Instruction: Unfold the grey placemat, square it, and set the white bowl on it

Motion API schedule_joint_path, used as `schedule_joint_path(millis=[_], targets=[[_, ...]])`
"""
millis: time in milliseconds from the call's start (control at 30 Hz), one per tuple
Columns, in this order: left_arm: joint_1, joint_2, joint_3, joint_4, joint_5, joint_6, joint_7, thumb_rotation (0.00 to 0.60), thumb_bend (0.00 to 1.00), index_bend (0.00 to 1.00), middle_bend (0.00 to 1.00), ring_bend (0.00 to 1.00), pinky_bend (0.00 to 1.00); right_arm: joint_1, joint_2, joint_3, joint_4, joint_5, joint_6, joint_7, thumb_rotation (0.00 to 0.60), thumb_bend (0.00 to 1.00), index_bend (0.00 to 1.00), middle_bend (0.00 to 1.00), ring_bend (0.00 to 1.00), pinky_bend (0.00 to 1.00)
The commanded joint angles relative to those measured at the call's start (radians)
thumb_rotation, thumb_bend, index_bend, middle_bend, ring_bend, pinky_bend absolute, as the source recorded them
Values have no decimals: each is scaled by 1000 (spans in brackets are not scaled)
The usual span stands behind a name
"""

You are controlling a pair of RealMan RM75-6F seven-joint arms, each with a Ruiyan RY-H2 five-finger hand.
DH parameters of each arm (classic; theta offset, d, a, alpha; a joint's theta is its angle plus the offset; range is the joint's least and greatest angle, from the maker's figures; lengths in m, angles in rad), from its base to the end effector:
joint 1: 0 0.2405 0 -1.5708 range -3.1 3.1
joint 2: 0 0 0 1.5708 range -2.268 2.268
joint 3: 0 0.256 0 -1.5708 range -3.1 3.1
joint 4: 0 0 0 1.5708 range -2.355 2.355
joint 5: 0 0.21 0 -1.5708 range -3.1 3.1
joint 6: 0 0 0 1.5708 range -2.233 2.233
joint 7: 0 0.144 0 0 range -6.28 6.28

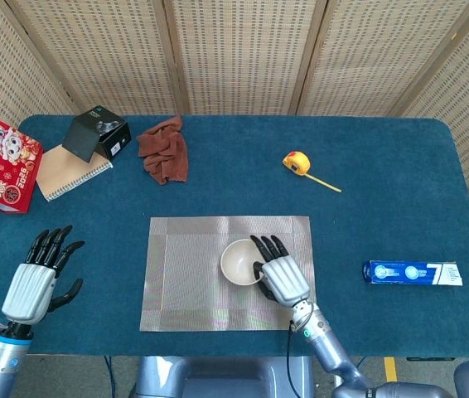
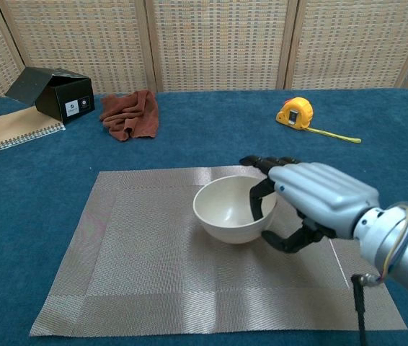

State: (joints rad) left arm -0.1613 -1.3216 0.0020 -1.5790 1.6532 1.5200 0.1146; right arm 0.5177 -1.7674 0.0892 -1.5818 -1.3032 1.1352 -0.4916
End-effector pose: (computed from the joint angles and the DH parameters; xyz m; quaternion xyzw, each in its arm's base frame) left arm -0.2618 0.1874 0.0895 -0.6444 -0.3466 -0.4505 0.5115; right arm -0.1271 -0.2445 -0.0695 0.7337 -0.3922 0.4098 0.3741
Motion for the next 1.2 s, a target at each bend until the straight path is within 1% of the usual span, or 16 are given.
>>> schedule_joint_path(millis=[33,167,267,300,367,400,433,467,500,533,633,800,1000,1100,1200], targets=[[0,-2,3,2,3,-2,0,600,339,185,0,0,0,1,-67,-34,5,-3,-3,-47,600,569,682,32,0,0],[0,-2,5,2,6,-3,0,600,339,185,0,0,0,1,-112,-41,26,-3,-2,-68,600,563,679,31,0,0],[1,-1,6,0,9,-1,-1,600,339,185,0,0,0,-3,-119,-35,38,5,2,-70,600,545,673,26,0,0],[1,0,5,1,9,1,-2,600,339,185,0,0,0,-5,-117,-31,42,11,4,-68,600,514,662,18,0,0],[1,1,3,1,6,0,-4,600,339,185,0,0,0,-7,-106,-27,44,20,4,-71,600,422,614,5,0,0],[1,1,1,1,4,1,-5,600,339,185,0,0,0,-8,-99,-27,40,23,2,-75,600,357,548,0,0,0],[1,2,0,1,2,1,-5,600,339,185,0,0,0,-7,-93,-28,37,24,-1,-79,600,301,441,0,0,0],[1,2,-1,1,1,1,-6,600,339,185,0,0,0,-7,-85,-30,34,27,-5,-85,600,268,365,0,0,0],[1,2,-2,0,-1,0,-6,600,339,185,0,0,0,-7,-76,-33,31,31,-6,-100,600,228,259,0,0,0],[0,2,-2,0,-3,-2,-5,600,339,185,0,0,0,-8,-68,-36,26,35,-5,-118,600,197,181,0,0,0],[0,1,-4,-2,-6,-4,1,600,339,185,0,0,0,-12,-44,-40,-9,58,4,-185,600,169,99,0,0,0],[1,1,-7,-4,-13,-5,7,600,340,183,0,0,0,-16,-13,-26,-45,78,28,-229,600,169,95,0,0,0],[1,4,-8,-5,-18,-8,3,600,340,182,0,0,0,-20,51,0,-74,92,56,-252,600,169,121,0,0,0],[0,5,-10,-3,-20,-9,1,600,340,182,0,0,0,-25,108,22,-87,97,68,-231,600,168,125,0,0,0],[0,5,-10,-3,-21,-10,0,600,339,182,0,0,0,-37,168,42,-96,102,78,-177,600,169,125,0,0,0]])
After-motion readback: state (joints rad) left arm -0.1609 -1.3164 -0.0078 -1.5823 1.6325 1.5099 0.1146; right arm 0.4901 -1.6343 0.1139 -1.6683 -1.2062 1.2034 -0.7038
